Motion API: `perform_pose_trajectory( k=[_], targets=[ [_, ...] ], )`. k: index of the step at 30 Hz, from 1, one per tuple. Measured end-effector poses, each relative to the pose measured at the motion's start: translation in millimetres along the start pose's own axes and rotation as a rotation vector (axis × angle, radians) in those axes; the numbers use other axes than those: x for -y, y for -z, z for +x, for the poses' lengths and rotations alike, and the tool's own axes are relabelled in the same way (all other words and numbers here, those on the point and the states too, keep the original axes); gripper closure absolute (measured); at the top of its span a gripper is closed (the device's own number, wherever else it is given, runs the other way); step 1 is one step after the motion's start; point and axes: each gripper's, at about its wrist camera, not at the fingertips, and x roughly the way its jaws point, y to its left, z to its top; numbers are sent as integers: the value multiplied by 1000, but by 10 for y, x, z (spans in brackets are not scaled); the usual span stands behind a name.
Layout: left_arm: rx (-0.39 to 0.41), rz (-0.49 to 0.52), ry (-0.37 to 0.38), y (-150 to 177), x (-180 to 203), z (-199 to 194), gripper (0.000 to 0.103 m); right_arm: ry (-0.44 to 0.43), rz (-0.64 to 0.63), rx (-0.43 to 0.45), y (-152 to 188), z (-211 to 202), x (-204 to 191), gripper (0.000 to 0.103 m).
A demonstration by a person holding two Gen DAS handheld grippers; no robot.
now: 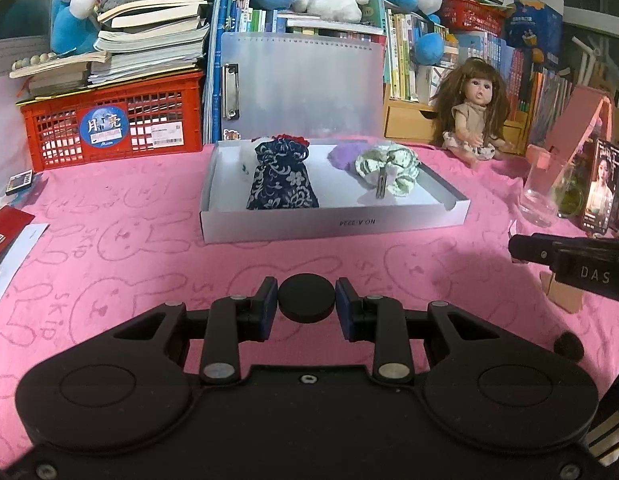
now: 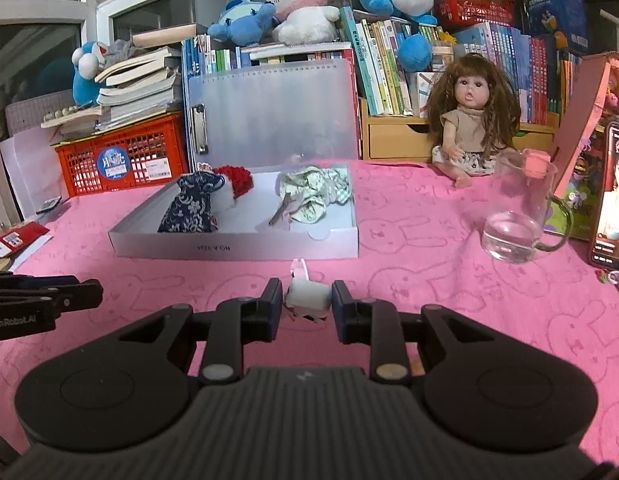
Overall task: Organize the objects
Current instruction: 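Carry black object in left tool while right tool carries clip into box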
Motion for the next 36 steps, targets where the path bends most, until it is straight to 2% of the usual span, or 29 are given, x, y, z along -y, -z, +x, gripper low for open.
perform_pose_trajectory(
  k=[12,21,36],
  targets=[
    [40,2,5,-302,72,160,73,-35,-4,14,-210,146,-92,73],
    [40,-6,0,-481,43,335,73,-55,20,13,-370,303,-71,73],
    [22,-19,-52,-827,-49,785,73,-63,37,-46,-654,735,-48,73]
  ],
)
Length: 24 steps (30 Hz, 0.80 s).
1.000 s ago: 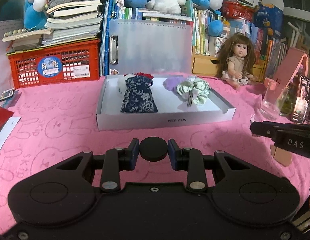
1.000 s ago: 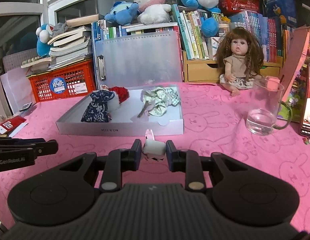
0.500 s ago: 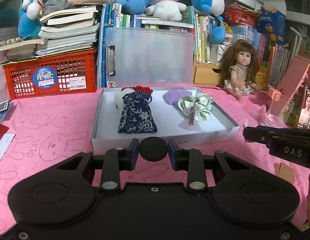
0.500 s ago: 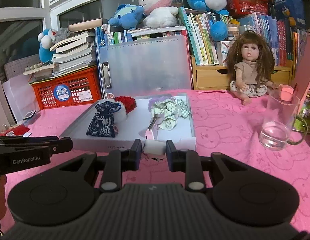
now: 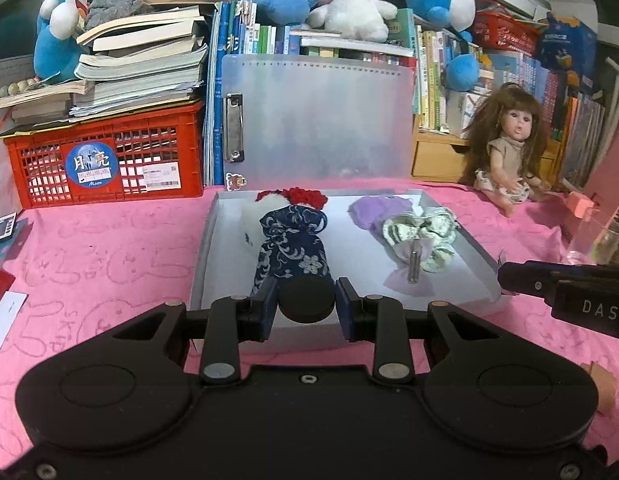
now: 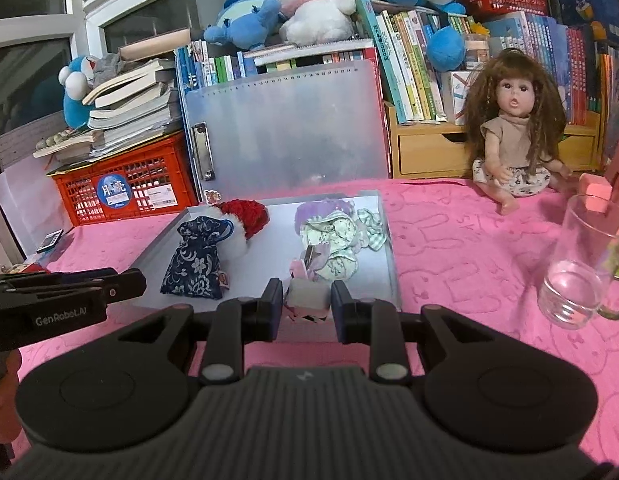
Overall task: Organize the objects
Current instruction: 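Carry black object in left tool while right tool carries clip into box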
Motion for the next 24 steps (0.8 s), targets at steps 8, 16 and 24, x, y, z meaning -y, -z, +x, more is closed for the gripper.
perform_pose_trajectory(
  k=[8,16,24],
  targets=[
    [-27,-11,-27,-64,-71,261,73,12,12,-27,-77,210,44,73],
    [-49,-41,-33,-141,-121,506,73,30,23,-60,-120,411,101,73],
    [-73,-39,-51,-124,-126,737,73,43,29,-90,-134,597,143,73]
  ],
)
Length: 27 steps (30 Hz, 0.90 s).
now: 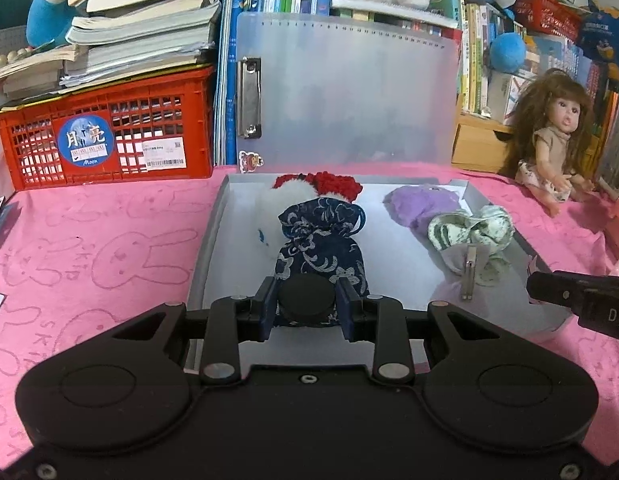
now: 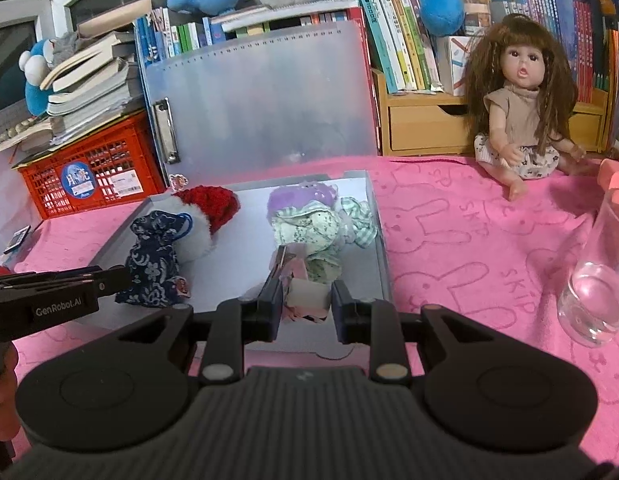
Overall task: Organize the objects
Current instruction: 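Carry black object in left tool while right tool carries clip into box, then open left tool releasing black round object while right tool releases white clip in box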
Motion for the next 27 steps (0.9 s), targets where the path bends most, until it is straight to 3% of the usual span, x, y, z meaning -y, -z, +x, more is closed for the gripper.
perform_pose_trajectory(
  k=[27],
  targets=[
    [-20,11,-29,-91,44,482,73,11,18,-95,-50,474,144,73]
  ],
)
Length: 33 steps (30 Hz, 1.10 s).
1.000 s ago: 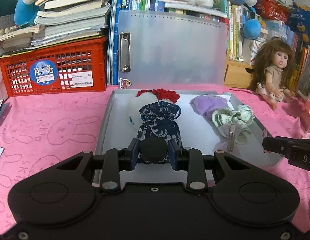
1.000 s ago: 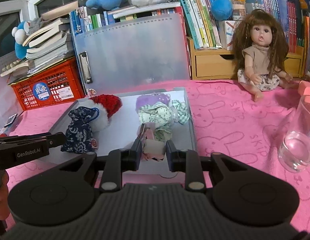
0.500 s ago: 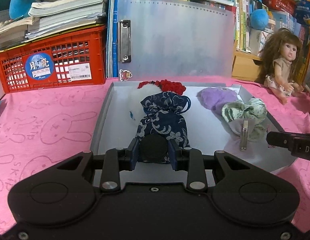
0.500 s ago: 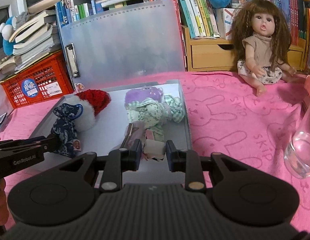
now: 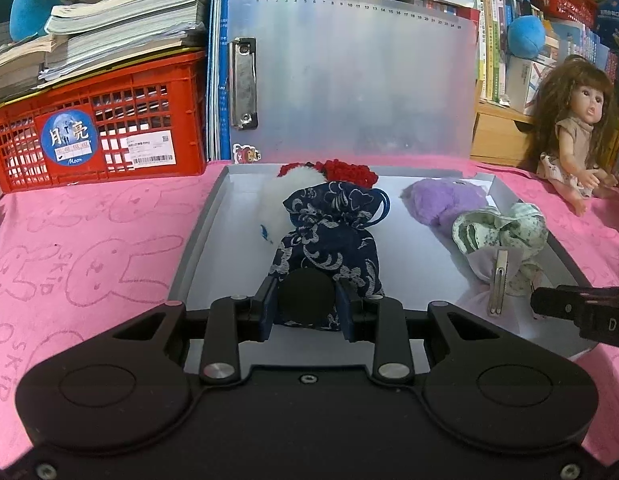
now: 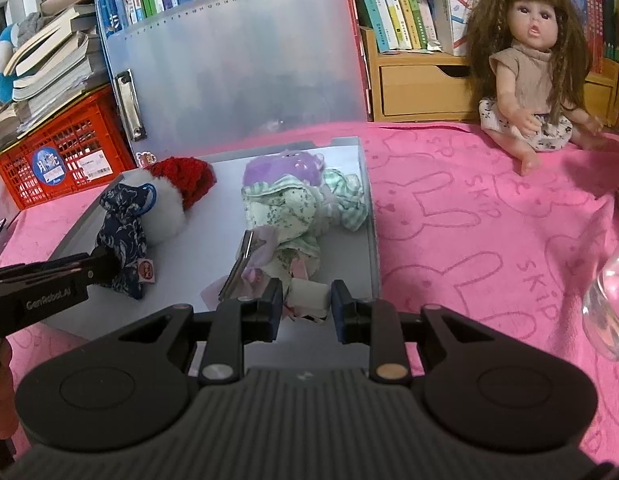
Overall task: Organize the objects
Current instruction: 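Open left tool releasing black round object while right tool releases white clip in box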
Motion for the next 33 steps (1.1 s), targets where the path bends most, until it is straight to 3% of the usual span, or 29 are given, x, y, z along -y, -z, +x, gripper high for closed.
perform_pose_trajectory(
  k=[13,16,18,33],
  targets=[
    [13,21,-12,7,31,20,73,-23,5,-7,16,8,-25,71],
    [17,20,-12,0,30,-13,67,-28,16,1,17,-13,-15,63],
    [22,28,-14,-6,34,-43,60,-31,20,5,18,-34,-16,49],
    [31,58,31,-13,22,-423,45,-8,-59,84,13,-482,-67,39]
  ],
)
